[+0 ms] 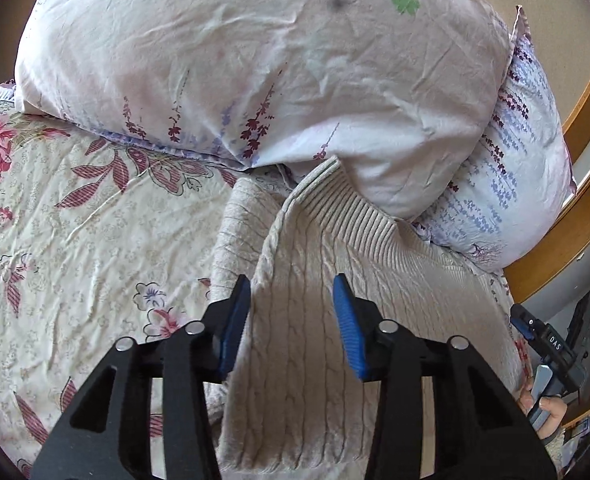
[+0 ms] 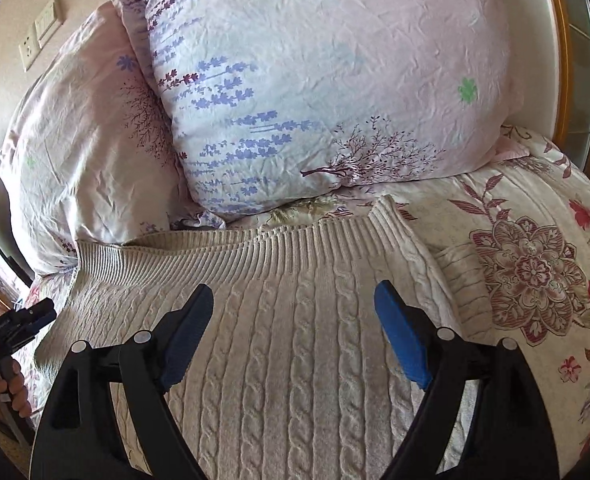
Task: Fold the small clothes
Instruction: 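Grasp the sweater hem with the left gripper while the right gripper grasps it too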
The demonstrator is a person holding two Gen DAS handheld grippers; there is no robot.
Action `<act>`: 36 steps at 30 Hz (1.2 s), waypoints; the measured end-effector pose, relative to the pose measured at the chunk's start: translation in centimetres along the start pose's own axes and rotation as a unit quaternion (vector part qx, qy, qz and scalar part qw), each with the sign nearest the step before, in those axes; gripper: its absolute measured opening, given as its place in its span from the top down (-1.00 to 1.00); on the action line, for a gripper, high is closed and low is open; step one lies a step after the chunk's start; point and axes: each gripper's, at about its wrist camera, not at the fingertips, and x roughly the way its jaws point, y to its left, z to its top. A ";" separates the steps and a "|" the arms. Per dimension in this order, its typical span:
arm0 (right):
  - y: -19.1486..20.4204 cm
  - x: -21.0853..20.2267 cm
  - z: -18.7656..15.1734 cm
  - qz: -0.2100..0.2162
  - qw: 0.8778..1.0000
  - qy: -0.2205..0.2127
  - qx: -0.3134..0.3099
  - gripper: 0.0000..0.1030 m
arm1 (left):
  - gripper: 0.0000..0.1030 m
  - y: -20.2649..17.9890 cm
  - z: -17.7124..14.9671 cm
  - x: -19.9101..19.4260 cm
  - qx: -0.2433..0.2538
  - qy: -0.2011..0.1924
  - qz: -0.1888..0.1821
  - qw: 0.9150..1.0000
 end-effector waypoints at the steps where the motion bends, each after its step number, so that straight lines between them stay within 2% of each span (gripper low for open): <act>1: -0.2 0.1 0.0 -0.001 1.000 0.002 0.006 -0.64 | 0.57 0.1 -0.2 0.1 0.006 0.009 0.005 1.000; 2: -0.5 0.0 0.0 -0.004 1.000 0.001 0.011 -0.64 | 0.71 0.4 -0.4 0.1 0.011 0.015 0.011 1.000; 8: -2.3 -1.3 -0.1 -0.026 0.999 -0.021 0.034 -0.64 | 0.89 0.6 -1.3 0.0 0.032 0.024 0.021 0.999; 12: -4.4 -2.3 0.1 -0.036 0.997 -0.033 0.056 -0.63 | 0.92 -0.3 -2.0 -0.1 0.068 0.023 0.032 0.997; 15: -6.2 -2.6 0.1 -0.032 0.996 -0.022 0.079 -0.53 | 0.87 -0.3 -2.1 -0.3 0.073 0.022 0.037 0.996; 18: -7.0 -2.5 -0.2 -0.027 0.997 -0.001 0.078 -0.36 | 0.49 -0.2 -2.2 -0.3 0.080 0.026 0.032 0.996; 20: -6.9 -2.4 -0.6 -0.045 0.997 0.011 0.059 -0.28 | 0.49 -0.3 -2.5 -0.5 0.089 0.028 0.033 0.995; 22: -7.0 -2.1 -1.0 -0.061 0.997 0.021 0.047 -0.24 | 0.51 -0.4 -2.7 -0.7 0.094 0.029 0.033 0.995; 24: -7.2 -1.6 -1.6 -0.059 0.997 0.038 0.043 -0.05 | 0.65 -0.3 -2.8 -0.8 0.088 0.030 0.031 0.995; 26: -7.4 -1.3 -2.1 -0.059 0.996 0.047 0.036 0.37 | 0.74 -0.1 -2.9 -0.9 0.082 0.029 0.029 0.996; 29: -7.4 -1.6 -2.3 -0.047 0.998 0.039 0.029 0.67 | 0.82 0.0 -2.9 -1.2 0.074 0.027 0.023 0.997; 36: -7.2 -2.8 -2.3 -0.034 0.999 0.020 0.029 0.75 | 0.87 -0.2 -3.6 -3.1 0.073 0.021 0.010 0.997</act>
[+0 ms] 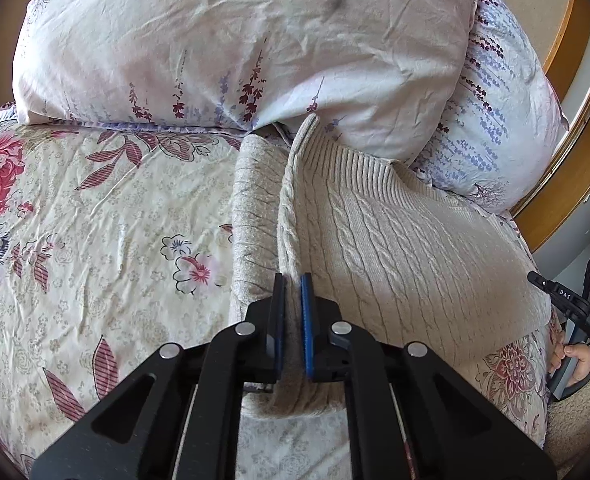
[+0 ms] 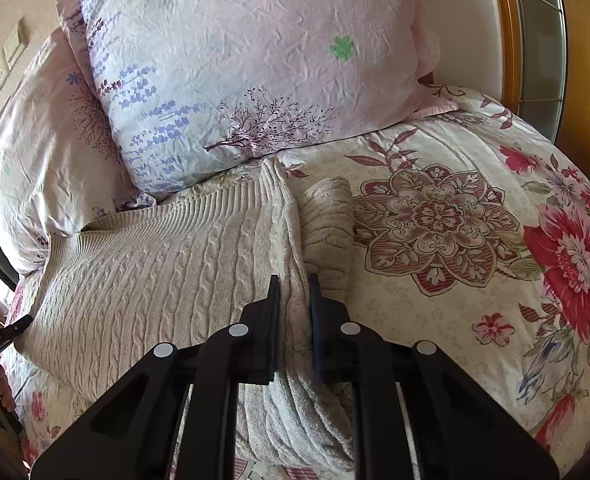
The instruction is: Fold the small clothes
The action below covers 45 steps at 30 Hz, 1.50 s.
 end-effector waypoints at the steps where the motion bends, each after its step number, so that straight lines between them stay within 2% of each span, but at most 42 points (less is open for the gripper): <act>1: -0.1 0.0 -0.1 0.000 1.000 0.001 0.001 0.75 | 0.87 0.1 -0.2 -0.4 -0.002 -0.001 -0.001 1.000; 5: 0.0 0.2 -0.4 -0.008 1.000 0.005 -0.003 0.75 | 0.87 0.8 -1.0 -1.1 -0.005 -0.005 -0.005 1.000; 10: 0.1 1.5 -0.6 -0.036 0.999 0.025 -0.004 0.73 | 0.83 0.8 -0.7 0.1 -0.007 0.007 0.007 1.000; 13: 0.3 1.2 -0.3 -0.052 0.998 0.032 -0.005 0.63 | 0.77 0.5 -0.6 0.1 -0.004 0.004 0.011 1.000; 14: 0.3 0.8 -0.1 -0.056 0.998 0.031 0.004 0.52 | 0.68 0.3 -0.5 0.0 -0.002 0.001 0.010 1.000; 15: 0.5 0.3 0.1 -0.061 0.998 0.026 0.011 0.45 | 0.47 0.2 -0.5 -0.2 -0.001 -0.002 0.008 1.000; 16: 0.8 -0.3 0.4 -0.068 0.997 0.018 0.012 0.22 | 0.29 0.0 -0.5 -0.4 0.000 -0.007 0.006 1.000; 17: 1.3 -0.9 0.7 -0.075 0.997 0.009 0.008 -0.27 | -0.21 -0.3 -0.5 -0.8 0.005 -0.016 0.021 1.000; 18: 2.1 -1.5 1.0 -0.079 0.997 -0.002 -0.001 -0.55 | -0.39 -0.7 -0.4 -1.2 0.014 -0.030 0.045 0.998; 19: 3.1 -2.1 1.2 -0.077 0.997 -0.017 -0.015 -0.89 | -0.40 -1.1 -0.4 -1.6 0.027 -0.041 0.059 0.997; 22: 6.6 -2.7 1.8 -0.091 0.994 -0.028 -0.056 -0.97 | -0.58 -1.4 0.0 -2.0 0.032 -0.046 0.074 0.996; 25: 9.9 -1.1 2.2 -0.111 0.991 0.010 -0.077 -0.97 | -0.67 -0.8 0.3 -1.5 0.012 -0.031 0.080 0.996; 27: 11.9 0.7 2.4 -0.111 0.989 0.039 -0.093 -0.97 | -0.96 -0.4 0.6 -1.1 -0.005 -0.022 0.105 0.994; 29: 13.3 2.0 2.0 -0.102 0.989 0.043 -0.100 -0.97 | -0.96 -0.2 1.0 -0.9 -0.014 -0.024 0.119 0.993; 33: 14.6 4.7 1.3 -0.062 0.993 0.065 -0.083 -0.97 | -0.96 0.6 2.3 -0.1 -0.034 -0.007 0.086 0.996; 38: 15.7 7.1 0.1 -0.118 0.984 0.074 -0.113 -0.97 | -0.96 2.8 4.0 2.2 -0.088 0.019 0.036 0.995; 41: 15.8 7.4 -0.3 -0.121 0.983 0.073 -0.119 -0.97 | -0.93 4.2 4.5 3.4 -0.126 0.030 0.011 0.991; 43: 15.9 7.5 -0.2 -0.120 0.982 0.079 -0.120 -0.97 | -0.89 4.3 4.7 4.0 -0.128 0.035 0.007 0.991; 45: 15.8 7.5 -0.2 -0.116 0.983 0.079 -0.118 -0.97 | -0.79 3.8 4.9 4.6 -0.112 0.041 0.019 0.993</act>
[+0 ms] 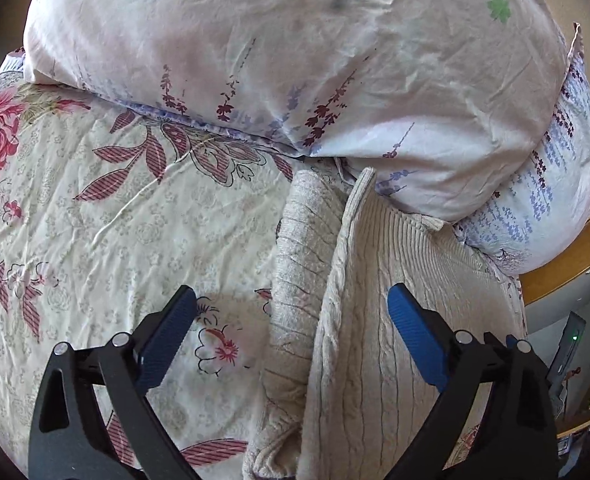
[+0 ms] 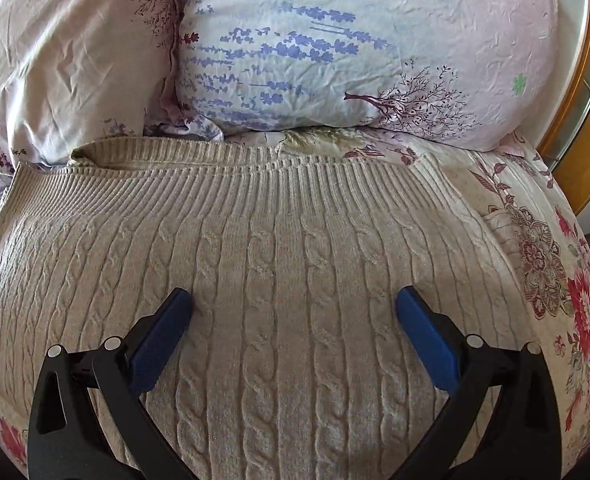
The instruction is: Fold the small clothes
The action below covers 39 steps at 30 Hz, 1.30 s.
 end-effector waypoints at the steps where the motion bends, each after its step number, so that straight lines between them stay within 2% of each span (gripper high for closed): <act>1: 0.0 0.0 0.0 0.001 1.000 -0.001 0.000 -0.97 | -0.78 -0.3 0.1 0.3 0.009 0.003 0.007 1.000; 4: -0.1 0.0 0.0 0.003 1.000 -0.003 -0.002 -0.97 | -0.67 -1.5 0.2 1.2 0.037 0.010 0.030 0.999; 10: -0.1 0.2 0.1 0.008 1.000 -0.003 -0.004 -0.97 | -0.17 -3.4 0.6 2.9 0.066 0.024 0.042 0.997; 14: -0.1 0.3 0.2 0.010 1.000 -0.003 -0.006 -0.97 | 0.15 -4.1 0.8 3.4 0.055 0.032 0.022 0.998; 20: 0.0 0.2 0.2 0.009 1.000 -0.004 -0.008 -0.97 | 0.18 -3.0 0.9 3.2 0.021 0.029 -0.003 0.999; 23: 0.0 0.2 0.2 0.008 1.000 -0.003 -0.008 -0.97 | 0.07 -2.7 0.9 2.9 0.023 0.031 -0.003 0.999; 26: 0.0 0.2 0.2 0.008 1.000 -0.003 -0.009 -0.97 | 0.04 -3.8 0.8 3.2 0.046 0.033 0.020 0.998; 28: 0.0 0.2 0.2 0.008 1.000 -0.003 -0.008 -0.97 | 0.13 -4.9 0.5 3.7 0.060 0.035 0.030 0.997; 31: 0.0 0.3 0.2 0.008 1.000 -0.002 -0.009 -0.97 | 0.47 -5.2 0.2 4.0 0.048 0.046 0.016 0.998; 35: 0.0 0.2 0.3 0.009 1.000 -0.002 -0.011 -0.97 | 0.54 -5.7 0.1 3.7 0.033 0.045 0.003 0.998; 39: 0.1 0.1 0.3 0.008 1.000 -0.001 -0.014 -0.97 | 0.56 -6.2 0.3 2.1 0.013 0.039 -0.040 0.998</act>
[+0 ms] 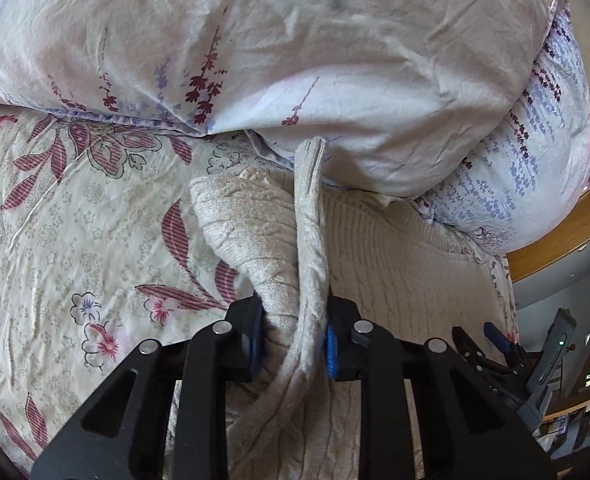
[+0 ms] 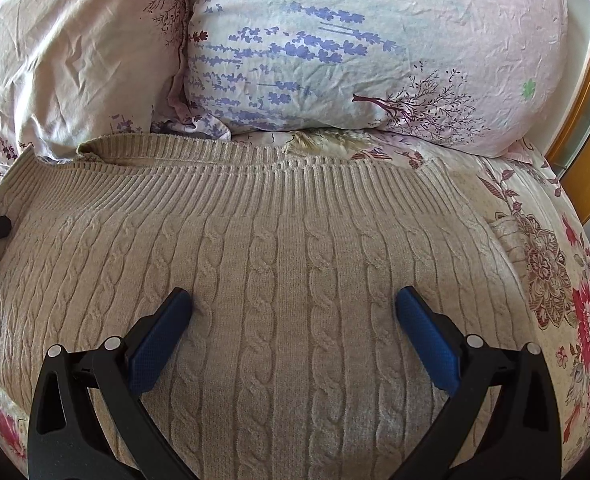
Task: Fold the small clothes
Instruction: 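Grasp the sweater's folded side with the left gripper and lift it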
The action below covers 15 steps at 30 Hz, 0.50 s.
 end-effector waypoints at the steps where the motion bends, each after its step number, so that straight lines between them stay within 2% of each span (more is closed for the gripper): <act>1: 0.0 0.0 0.0 0.000 1.000 0.000 -0.001 -0.97 | 0.56 -0.5 0.0 -0.4 -0.001 -0.003 -0.011 1.000; 9: 0.1 -0.1 0.1 0.000 1.000 -0.002 -0.003 -0.97 | 0.58 -3.8 -0.4 -2.2 -0.019 -0.013 -0.098 0.995; 15: 0.1 -0.2 0.2 -0.001 1.000 -0.001 -0.006 -0.97 | 0.58 -5.8 -0.8 -2.3 -0.041 -0.009 -0.135 0.990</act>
